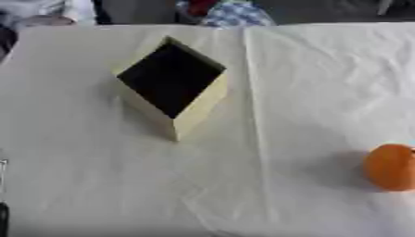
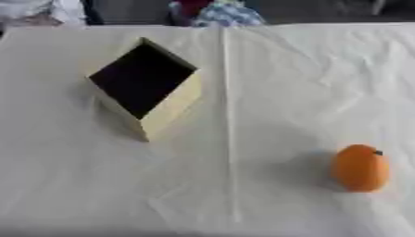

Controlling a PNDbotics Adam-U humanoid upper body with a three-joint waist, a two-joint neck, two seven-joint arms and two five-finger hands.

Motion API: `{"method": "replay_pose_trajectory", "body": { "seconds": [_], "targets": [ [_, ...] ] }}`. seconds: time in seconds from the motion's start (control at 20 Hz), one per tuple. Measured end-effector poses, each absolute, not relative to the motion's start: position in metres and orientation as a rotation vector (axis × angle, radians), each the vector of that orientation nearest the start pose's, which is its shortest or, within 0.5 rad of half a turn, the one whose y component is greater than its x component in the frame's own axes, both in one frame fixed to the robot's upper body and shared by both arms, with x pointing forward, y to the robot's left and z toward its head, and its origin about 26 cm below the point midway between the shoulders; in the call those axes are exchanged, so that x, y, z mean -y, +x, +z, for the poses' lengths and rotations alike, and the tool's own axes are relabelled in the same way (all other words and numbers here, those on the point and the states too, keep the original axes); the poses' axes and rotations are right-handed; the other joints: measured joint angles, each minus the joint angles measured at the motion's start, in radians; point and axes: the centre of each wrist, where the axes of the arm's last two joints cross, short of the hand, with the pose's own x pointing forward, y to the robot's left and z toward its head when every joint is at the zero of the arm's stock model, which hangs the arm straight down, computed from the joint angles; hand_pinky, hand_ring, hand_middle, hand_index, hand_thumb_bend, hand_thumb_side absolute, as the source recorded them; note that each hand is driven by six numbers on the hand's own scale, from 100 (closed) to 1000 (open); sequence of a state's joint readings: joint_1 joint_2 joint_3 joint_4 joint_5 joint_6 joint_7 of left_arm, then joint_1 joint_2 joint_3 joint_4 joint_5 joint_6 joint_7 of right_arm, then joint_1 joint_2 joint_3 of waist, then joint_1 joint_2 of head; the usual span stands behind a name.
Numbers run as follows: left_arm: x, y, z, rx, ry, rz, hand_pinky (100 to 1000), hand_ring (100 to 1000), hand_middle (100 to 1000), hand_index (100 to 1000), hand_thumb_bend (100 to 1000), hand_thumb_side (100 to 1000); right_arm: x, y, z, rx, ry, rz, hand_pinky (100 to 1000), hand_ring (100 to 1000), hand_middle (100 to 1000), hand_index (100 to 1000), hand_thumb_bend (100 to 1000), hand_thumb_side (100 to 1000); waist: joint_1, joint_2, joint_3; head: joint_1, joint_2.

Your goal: Pick up objects on the table and place them in the box.

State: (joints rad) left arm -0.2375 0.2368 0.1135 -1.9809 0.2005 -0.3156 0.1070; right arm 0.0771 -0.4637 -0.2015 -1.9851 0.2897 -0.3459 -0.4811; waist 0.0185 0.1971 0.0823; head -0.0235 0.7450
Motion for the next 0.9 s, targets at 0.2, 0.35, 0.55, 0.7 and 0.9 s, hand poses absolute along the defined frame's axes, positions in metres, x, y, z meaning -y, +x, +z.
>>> {"method": "replay_pose_trajectory", "body": {
  "seconds": [0.2, 0.35, 0.55, 0.7, 0.9],
  "targets": [
    [-0.282, 0.296, 0.178, 2.535, 0.016, 0.053, 700, 768, 778, 728, 101, 773, 0.368, 0.237, 0.132, 2.304, -0.999, 0.229, 528, 675, 587, 781, 100, 734, -0.002, -0.002, -0.001, -0.008, 0.000],
    [-0.282, 0.296, 0.178, 2.534, 0.016, 0.052, 700, 768, 777, 728, 100, 773, 0.372, 0.232, 0.129, 2.273, -1.028, 0.291, 533, 677, 589, 784, 100, 735, -0.002, -0.006, -0.001, -0.011, -0.001],
    [-0.282, 0.295, 0.178, 2.532, 0.017, 0.050, 700, 769, 778, 728, 100, 773, 0.379, 0.224, 0.125, 2.216, -1.073, 0.401, 554, 690, 601, 790, 100, 732, -0.008, -0.007, -0.003, -0.011, -0.001],
    [-0.284, 0.295, 0.177, 2.528, 0.025, 0.040, 700, 769, 778, 727, 100, 773, 0.386, 0.217, 0.124, 2.152, -1.121, 0.513, 569, 700, 614, 797, 100, 745, -0.011, -0.009, -0.008, -0.011, -0.001],
    [-0.285, 0.294, 0.177, 2.526, 0.028, 0.036, 700, 769, 778, 727, 100, 773, 0.396, 0.208, 0.123, 2.041, -1.187, 0.669, 603, 722, 643, 806, 100, 766, -0.016, -0.011, -0.009, -0.016, -0.001]
  ]
}}
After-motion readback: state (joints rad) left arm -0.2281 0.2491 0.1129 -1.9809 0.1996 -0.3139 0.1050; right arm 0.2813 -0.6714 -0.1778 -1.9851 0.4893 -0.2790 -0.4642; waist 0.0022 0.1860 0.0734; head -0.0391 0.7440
